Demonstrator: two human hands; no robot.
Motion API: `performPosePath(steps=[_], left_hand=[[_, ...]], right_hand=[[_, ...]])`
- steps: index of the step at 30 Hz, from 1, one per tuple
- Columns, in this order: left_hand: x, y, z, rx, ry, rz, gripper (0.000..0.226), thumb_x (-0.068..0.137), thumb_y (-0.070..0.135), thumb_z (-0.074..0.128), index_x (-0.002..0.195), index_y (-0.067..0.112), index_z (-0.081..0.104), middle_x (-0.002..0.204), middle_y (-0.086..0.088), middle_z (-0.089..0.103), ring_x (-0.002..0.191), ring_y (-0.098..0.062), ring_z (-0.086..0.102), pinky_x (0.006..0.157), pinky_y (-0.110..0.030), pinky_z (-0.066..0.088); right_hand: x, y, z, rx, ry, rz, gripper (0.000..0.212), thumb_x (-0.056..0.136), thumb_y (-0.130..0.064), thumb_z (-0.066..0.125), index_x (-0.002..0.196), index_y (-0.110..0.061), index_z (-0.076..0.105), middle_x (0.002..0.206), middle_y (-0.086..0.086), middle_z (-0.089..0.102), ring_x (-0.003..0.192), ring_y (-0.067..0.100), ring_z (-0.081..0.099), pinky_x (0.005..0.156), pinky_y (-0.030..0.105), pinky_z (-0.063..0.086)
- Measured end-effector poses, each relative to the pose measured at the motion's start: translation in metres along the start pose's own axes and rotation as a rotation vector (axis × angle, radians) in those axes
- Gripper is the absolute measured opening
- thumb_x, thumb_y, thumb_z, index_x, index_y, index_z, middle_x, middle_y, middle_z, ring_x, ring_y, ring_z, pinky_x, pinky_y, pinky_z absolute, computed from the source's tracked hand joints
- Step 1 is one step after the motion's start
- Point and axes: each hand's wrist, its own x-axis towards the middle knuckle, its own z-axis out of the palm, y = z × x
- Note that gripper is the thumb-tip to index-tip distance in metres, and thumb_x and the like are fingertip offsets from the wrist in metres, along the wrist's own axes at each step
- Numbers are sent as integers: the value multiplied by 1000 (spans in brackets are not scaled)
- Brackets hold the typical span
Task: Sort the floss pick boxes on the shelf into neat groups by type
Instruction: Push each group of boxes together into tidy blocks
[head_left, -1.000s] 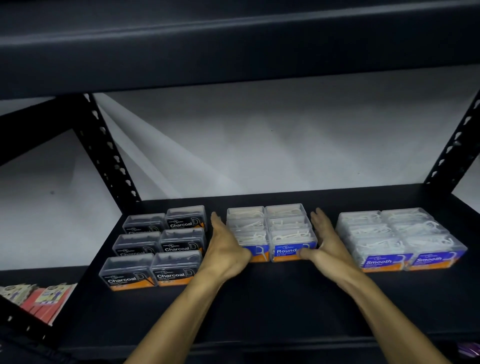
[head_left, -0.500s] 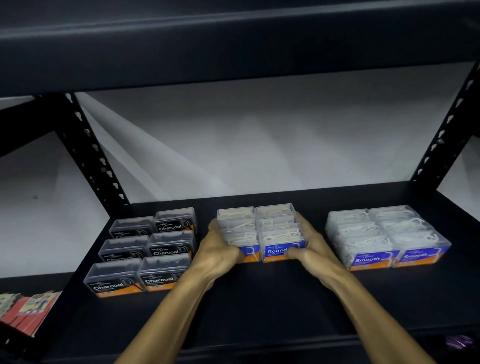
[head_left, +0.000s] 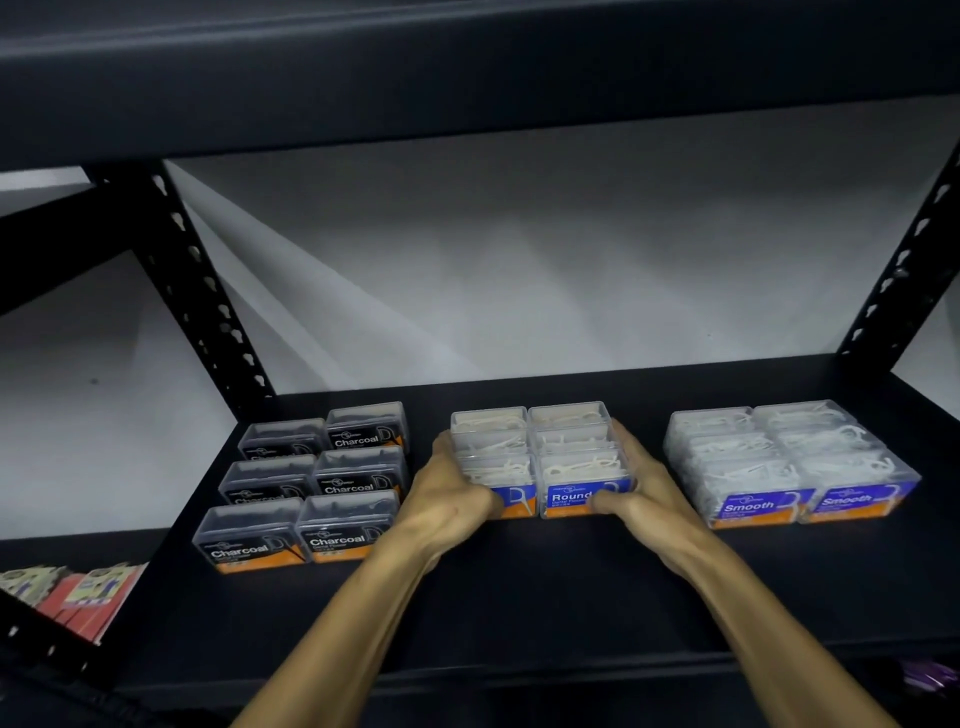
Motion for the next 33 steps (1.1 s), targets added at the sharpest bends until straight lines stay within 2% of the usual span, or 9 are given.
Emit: performPosePath(steps=[4,10,15,19,22,26,30,33], left_hand=[[0,-2,0,30,-1,5,80,44,29,77,120,40,54,100,16,73,91,-4,71,77,-32,61],[1,-6,4,49,-13,32,78,47,32,81,121,39,56,100,18,73,91,-1,71,78,-32,61],[-13,2,3,5,-1,10,81,48,29,80,122,42,51,103,17,72,93,-3,70,81,-33,60],[-25,10,0,-23,14,3,77,53,23,78,122,39,45,106,16,66,97,-5,66,83,-31,57],[-23,8,1,26,-34,10,81,52,28,80,126,39,49,105,17,70,95,-4,68,79,-32,59],[-23,9,1,32,-39,6,82,52,31,82,126,44,48,107,19,70,97,-2,68,81,-31,59],[-34,16,-2,4,-5,1,79,56,23,78,125,39,45,110,16,65,99,-2,64,85,-29,57],[-38,19,-2,12,1,-1,76,58,20,77,125,35,44,108,17,63,98,-3,63,82,-25,55]], right_hand=[[-3,2,1,6,10,2,83,74,14,61,123,-49,40,109,-21,66,100,-2,64,83,20,50],[-8,2,2,16,30,-10,82,74,15,59,115,-54,43,102,-31,67,98,-8,63,77,11,49],[-13,3,3,26,26,-6,84,75,14,61,129,-45,39,108,-26,67,102,-4,63,85,18,48],[-16,2,2,31,19,-8,82,75,14,62,123,-50,41,106,-26,67,101,-5,63,81,17,50],[-17,2,2,35,16,-19,80,75,15,61,115,-52,44,105,-29,67,101,-5,63,80,17,51],[-18,2,2,40,12,-17,82,75,15,61,119,-51,42,106,-26,67,102,-3,63,82,19,51],[-18,3,2,31,17,-8,83,75,14,60,121,-52,41,105,-27,67,102,-3,63,87,22,50],[-19,4,2,27,26,-7,83,74,14,61,117,-55,41,105,-27,67,101,-4,63,87,21,50]])
